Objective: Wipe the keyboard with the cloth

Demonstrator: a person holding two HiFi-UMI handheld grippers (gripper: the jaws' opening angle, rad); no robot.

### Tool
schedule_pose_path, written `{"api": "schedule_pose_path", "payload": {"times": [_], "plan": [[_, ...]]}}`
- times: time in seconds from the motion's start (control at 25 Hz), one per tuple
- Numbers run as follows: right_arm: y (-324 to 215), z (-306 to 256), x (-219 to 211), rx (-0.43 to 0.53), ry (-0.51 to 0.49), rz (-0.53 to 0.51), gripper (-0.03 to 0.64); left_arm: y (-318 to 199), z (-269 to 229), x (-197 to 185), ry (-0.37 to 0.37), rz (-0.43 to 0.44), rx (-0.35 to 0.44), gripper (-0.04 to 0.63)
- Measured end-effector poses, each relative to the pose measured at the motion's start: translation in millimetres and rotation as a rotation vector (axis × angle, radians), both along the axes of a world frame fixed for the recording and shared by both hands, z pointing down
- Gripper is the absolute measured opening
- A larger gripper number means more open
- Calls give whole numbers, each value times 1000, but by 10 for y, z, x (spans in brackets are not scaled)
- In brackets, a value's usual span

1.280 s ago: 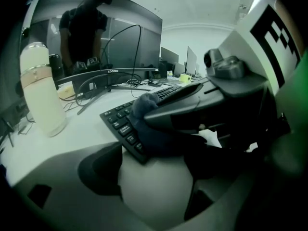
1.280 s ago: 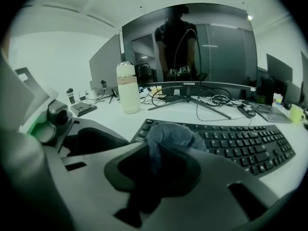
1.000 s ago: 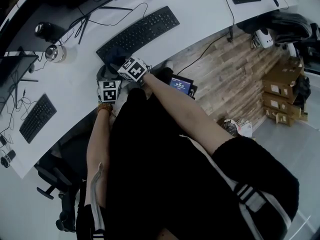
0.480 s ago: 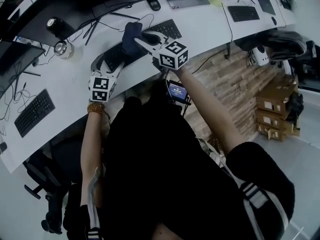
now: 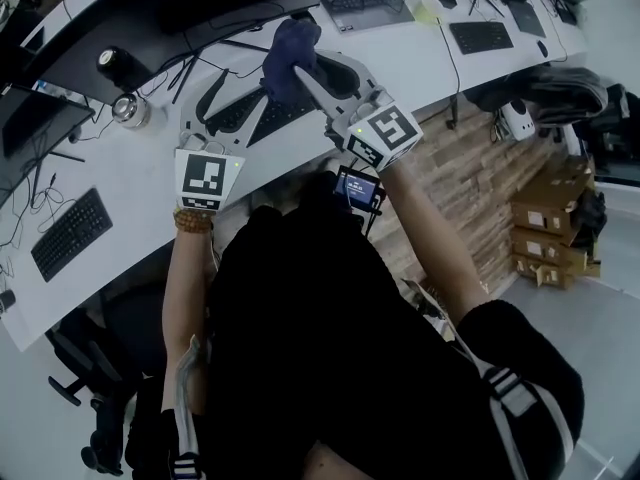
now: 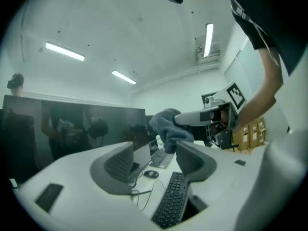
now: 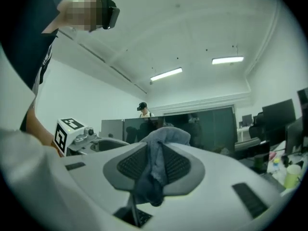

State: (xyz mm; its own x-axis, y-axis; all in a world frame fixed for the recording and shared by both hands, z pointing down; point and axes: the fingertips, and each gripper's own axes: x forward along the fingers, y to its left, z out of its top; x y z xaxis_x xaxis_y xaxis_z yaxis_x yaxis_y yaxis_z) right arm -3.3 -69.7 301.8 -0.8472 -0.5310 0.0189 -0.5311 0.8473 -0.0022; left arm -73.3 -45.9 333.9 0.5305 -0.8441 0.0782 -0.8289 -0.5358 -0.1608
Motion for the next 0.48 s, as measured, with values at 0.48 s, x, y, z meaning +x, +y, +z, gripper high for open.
{"api": "schedule_pose_path", "payload": {"times": [0.48], "plan": [[272, -507, 468, 165, -8, 171, 81, 39, -748, -41, 226, -187, 171, 131]]}}
